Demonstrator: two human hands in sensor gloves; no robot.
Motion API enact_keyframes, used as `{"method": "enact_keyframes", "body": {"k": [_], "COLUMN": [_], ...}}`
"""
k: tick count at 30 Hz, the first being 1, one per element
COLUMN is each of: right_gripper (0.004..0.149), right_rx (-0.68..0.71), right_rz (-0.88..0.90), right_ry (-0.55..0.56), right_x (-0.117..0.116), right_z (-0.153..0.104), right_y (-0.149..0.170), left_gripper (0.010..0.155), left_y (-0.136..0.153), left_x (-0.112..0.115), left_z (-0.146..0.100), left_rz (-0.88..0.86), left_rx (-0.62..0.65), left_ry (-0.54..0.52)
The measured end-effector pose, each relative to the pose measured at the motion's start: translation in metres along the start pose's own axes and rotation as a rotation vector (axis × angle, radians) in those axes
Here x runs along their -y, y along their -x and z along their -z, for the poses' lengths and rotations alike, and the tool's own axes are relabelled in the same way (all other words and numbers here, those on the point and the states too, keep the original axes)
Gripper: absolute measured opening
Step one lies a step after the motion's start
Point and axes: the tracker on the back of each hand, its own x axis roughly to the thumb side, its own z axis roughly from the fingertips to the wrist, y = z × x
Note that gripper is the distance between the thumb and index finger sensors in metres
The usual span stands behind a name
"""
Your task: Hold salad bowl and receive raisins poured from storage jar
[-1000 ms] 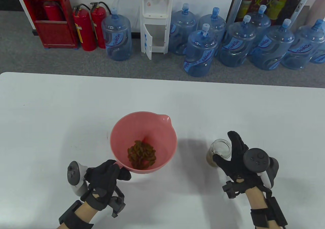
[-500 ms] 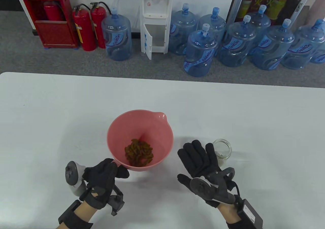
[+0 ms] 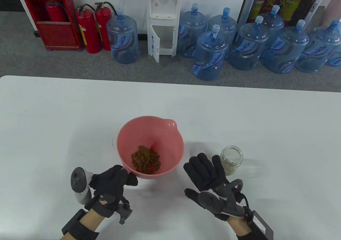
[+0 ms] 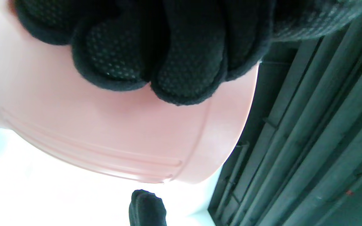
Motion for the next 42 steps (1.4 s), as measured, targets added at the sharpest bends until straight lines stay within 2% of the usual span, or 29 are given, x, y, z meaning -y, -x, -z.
{"method": "enact_keyframes", "body": {"k": [7,18,25,32,42], "right_gripper": [0.088,0.087,0.088,0.088,0.089], "right_rx": [-0.011,-0.008,-0.014,-0.011,-0.016], "right_rz": [0.013,0.024,0.034,0.036,0.034], "right_ry": [-0.003,-0.014,-0.022,-0.014,-0.008], "right_x": [-0.001,-0.003,-0.003,-0.003,-0.003], "right_z": [-0.003,-0.003,-0.003,-0.002,-0.002], "right_y": [0.004,0.001,0.001,0.003,0.003], "left_gripper": [0.035,0.035,0.035,0.035,0.035], "left_y": [0.007,0.008,0.027,0.051,0.069], "left_x": [-0.007,-0.013,-0.006,0.000,0.001], "left_z": [0.023,0.107,0.150,0.160,0.152], "left_rz": [0.013,0.128,0.161,0.154,0.105], "left_rx": [-0.078,-0.141,-0.172,-0.219,-0.245], "left_ry": [-0.092,-0.151,-0.142,-0.141,-0.119]}}
